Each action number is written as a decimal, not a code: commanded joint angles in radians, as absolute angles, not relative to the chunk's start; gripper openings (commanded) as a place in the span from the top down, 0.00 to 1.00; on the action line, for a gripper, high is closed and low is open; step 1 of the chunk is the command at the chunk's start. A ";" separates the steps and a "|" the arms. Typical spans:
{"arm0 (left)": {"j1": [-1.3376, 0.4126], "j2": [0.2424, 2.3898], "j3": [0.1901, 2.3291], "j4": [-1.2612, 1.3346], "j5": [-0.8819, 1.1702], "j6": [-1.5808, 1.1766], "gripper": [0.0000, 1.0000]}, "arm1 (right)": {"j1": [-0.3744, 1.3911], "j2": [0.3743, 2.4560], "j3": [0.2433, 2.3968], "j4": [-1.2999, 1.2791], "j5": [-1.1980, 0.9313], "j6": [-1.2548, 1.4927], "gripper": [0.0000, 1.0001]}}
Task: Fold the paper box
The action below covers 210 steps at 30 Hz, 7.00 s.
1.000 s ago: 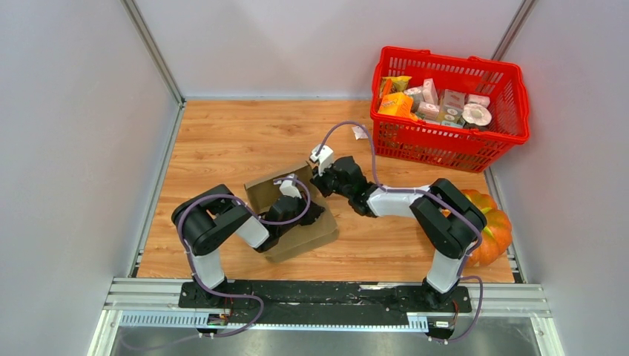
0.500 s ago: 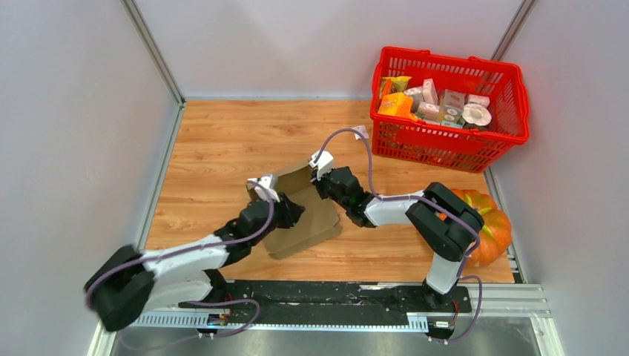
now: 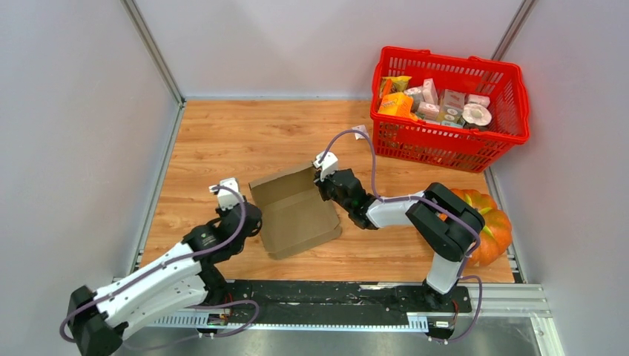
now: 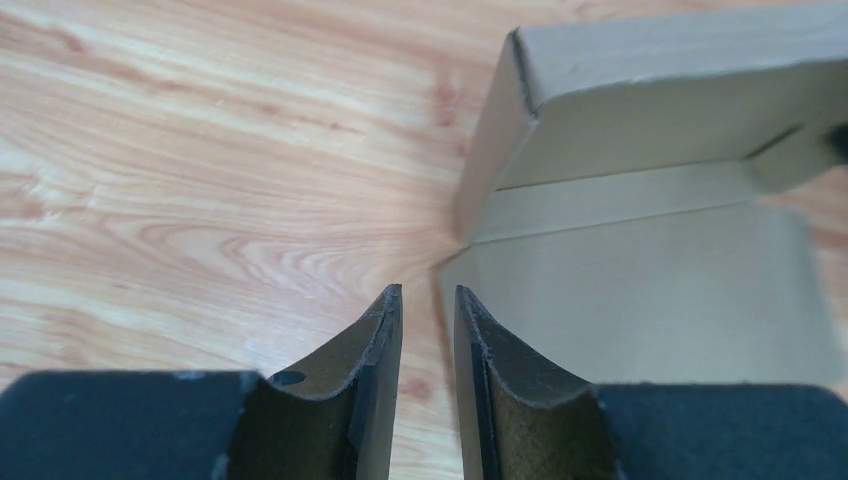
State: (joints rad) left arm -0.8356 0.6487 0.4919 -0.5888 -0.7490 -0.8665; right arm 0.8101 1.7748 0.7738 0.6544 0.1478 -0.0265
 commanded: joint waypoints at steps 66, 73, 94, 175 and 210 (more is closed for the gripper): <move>-0.796 1.146 0.621 -0.187 -0.813 -0.606 1.00 | 0.815 1.551 0.634 0.606 0.094 0.011 0.36; -0.796 1.160 0.643 -0.204 -0.787 -0.600 1.00 | 0.767 1.485 0.658 0.438 0.173 0.212 0.30; -0.776 0.724 0.655 -0.506 -0.144 -0.635 0.57 | 0.535 1.374 0.535 0.023 -0.558 0.549 0.44; -0.288 1.075 1.046 -1.023 -0.302 -1.959 1.00 | 0.606 0.782 0.695 -0.563 0.035 0.460 0.24; -0.233 0.600 0.942 -0.977 -0.148 -1.102 0.30 | 0.749 1.679 1.320 -0.459 0.601 0.287 0.51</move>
